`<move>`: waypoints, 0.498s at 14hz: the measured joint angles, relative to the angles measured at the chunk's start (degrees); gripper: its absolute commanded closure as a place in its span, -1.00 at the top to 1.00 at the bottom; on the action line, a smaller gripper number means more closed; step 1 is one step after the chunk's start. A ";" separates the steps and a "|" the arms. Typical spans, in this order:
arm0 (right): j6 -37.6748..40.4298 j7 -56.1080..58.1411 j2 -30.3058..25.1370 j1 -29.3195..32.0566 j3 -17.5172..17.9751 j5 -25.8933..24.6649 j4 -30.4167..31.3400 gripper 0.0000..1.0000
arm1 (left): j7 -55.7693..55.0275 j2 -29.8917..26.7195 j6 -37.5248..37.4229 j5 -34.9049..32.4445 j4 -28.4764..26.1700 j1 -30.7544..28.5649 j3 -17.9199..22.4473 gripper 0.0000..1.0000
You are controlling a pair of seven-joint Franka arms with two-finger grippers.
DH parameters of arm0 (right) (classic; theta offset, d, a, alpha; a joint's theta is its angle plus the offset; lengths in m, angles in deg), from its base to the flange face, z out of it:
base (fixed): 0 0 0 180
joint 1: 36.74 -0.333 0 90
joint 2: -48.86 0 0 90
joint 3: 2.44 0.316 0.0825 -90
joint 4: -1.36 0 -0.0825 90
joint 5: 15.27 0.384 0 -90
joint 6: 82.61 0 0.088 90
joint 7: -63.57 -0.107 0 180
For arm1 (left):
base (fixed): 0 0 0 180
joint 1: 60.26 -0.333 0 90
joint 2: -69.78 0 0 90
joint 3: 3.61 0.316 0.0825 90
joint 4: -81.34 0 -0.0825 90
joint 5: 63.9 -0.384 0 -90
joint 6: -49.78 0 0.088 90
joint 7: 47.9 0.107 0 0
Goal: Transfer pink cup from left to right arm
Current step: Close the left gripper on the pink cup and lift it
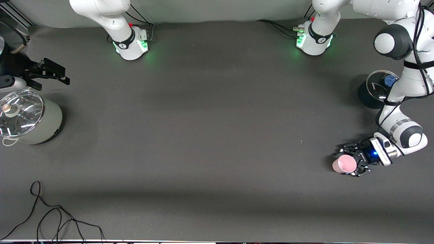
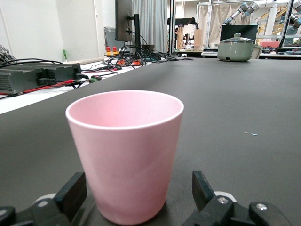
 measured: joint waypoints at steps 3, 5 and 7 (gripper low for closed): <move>0.00 0.00 0.00 0.00 0.00 0.00 -0.01 1.00 | 0.00 0.02 0.96 0.01 0.01 0.10 -0.15 0.88; 0.00 0.00 0.00 0.00 0.00 0.00 -0.01 1.00 | 0.00 0.02 1.15 0.01 0.04 0.26 -0.19 0.49; 0.01 0.00 0.00 0.00 0.00 0.00 -0.01 1.00 | 0.00 0.02 1.24 0.01 0.08 0.30 -0.20 0.28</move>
